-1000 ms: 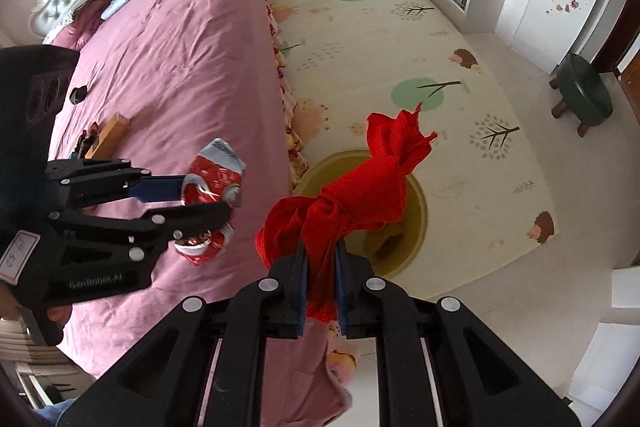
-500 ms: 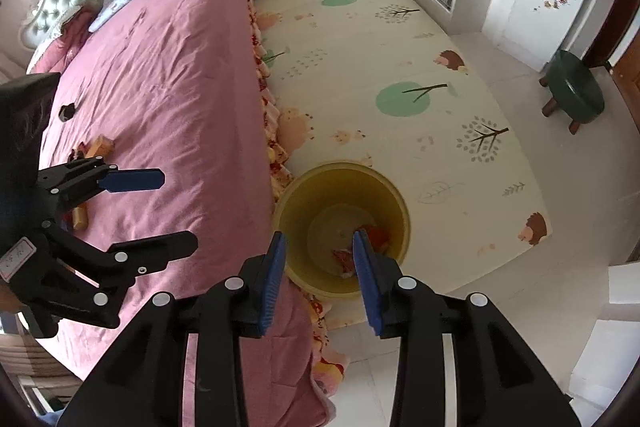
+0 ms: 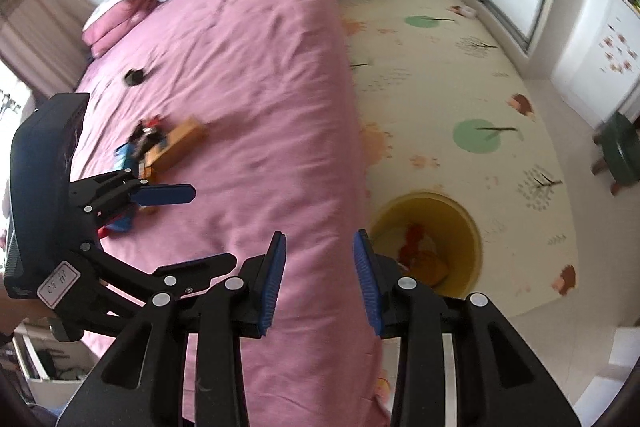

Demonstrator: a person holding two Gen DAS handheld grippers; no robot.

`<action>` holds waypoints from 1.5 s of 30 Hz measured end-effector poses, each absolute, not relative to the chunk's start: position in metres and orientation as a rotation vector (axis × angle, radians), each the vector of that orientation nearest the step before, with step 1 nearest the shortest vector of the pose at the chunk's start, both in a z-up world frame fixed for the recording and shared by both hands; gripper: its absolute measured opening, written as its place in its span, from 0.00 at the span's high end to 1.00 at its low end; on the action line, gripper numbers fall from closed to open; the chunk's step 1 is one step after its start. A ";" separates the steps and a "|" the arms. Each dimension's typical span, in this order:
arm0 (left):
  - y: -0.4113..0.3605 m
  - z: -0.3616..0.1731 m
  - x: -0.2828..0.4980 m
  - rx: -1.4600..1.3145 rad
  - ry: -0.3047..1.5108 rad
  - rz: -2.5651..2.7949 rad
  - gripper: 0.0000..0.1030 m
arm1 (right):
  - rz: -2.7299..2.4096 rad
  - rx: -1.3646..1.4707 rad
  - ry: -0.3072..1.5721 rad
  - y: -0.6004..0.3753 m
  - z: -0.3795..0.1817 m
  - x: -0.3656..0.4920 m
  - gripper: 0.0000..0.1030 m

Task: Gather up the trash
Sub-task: 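Open both tools over the bucket to drop wrapper and cloth, then move both tools back to the red zippered pouch on the bed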

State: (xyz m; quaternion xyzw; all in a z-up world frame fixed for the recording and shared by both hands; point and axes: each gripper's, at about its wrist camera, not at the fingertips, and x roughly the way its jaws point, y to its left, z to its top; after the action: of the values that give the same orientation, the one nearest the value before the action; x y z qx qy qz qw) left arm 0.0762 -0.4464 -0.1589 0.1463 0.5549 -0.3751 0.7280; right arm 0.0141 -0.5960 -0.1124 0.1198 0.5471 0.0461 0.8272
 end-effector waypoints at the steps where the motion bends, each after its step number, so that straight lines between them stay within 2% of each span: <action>1: -0.436 -0.157 0.078 0.316 1.222 -0.807 0.18 | 0.119 0.248 1.163 -0.582 -0.111 0.018 0.66; 14: -0.260 -0.159 0.092 0.218 1.241 -0.550 0.18 | 0.320 0.164 1.206 -0.431 -0.112 0.048 0.65; 26: -0.137 -0.174 0.095 0.131 1.270 -0.419 0.18 | 0.434 0.096 1.250 -0.321 -0.123 0.069 0.61; 34: -0.087 -0.195 0.092 0.151 1.296 -0.429 0.18 | 0.449 0.098 1.278 -0.274 -0.136 0.082 0.60; 45: -0.063 -0.229 0.101 0.211 1.307 -0.524 0.18 | 0.417 0.109 1.311 -0.232 -0.159 0.096 0.59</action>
State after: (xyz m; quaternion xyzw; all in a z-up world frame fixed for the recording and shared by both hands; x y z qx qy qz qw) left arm 0.1015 -0.0635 -0.2287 0.0966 0.5995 -0.2406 0.7572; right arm 0.0959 -0.2322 -0.1594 0.0503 0.6046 0.1922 0.7714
